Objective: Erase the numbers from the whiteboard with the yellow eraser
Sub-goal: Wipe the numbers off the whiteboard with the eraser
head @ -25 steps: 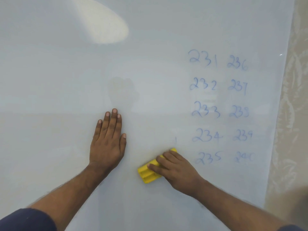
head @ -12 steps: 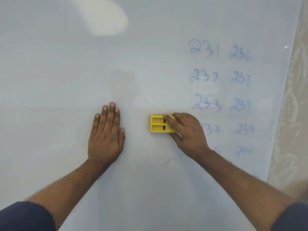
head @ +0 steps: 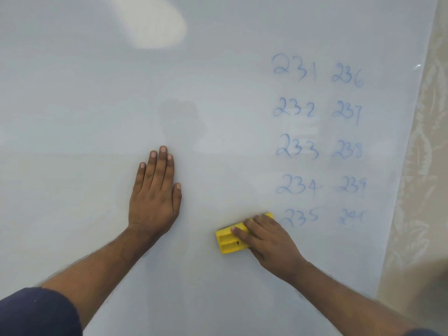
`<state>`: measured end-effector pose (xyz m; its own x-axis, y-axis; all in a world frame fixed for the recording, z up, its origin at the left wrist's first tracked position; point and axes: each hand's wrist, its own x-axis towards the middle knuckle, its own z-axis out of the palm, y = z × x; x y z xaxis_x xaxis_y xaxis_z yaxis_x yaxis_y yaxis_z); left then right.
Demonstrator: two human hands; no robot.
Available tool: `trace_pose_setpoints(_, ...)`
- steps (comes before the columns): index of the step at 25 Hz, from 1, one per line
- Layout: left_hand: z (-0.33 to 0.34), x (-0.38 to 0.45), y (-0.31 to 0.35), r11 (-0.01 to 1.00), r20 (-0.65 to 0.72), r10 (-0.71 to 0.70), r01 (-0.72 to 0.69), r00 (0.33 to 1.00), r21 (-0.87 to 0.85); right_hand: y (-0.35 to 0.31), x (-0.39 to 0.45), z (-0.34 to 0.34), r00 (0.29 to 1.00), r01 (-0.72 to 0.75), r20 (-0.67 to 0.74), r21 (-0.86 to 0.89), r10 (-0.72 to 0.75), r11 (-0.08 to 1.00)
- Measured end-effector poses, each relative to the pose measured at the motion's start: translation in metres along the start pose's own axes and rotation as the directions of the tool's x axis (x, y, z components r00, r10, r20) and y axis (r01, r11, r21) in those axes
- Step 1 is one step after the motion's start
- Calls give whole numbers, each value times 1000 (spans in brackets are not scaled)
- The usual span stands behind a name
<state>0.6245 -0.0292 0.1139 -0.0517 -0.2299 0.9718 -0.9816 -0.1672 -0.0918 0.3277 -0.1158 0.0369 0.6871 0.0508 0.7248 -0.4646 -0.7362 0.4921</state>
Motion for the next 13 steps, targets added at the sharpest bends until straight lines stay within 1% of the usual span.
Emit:
trace_pose_setpoints(3, -4, -2, 1, 1000, 30, 31, -31, 999, 6, -4, -29, 7, 994, 55, 92, -6, -54, 998)
trace_pose_setpoints(5, -7, -2, 4, 998, 38, 55, -56, 998, 11, -4, -38, 4, 980, 92, 178, 17, -94, 996)
trace_pose_setpoints(7, -10, -1, 8, 997, 37, 74, -75, 997, 6, 4, -36, -8, 970, 99, 217, 54, -108, 994)
trace_pose_setpoints(8, -12, 2, 10, 997, 32, 82, -82, 996, 1, 11, -30, -17, 975, 68, 207, 71, -82, 995)
trace_pose_setpoints(10, -15, 12, 15, 995, 16, 96, -96, 995, -2, 29, -12, -39, 990, -23, 142, 86, 11, 996)
trace_pose_setpoints(13, -19, 37, 25, 993, -22, 119, -120, 993, -9, 55, 20, -74, 989, -147, 33, 55, 146, 988)
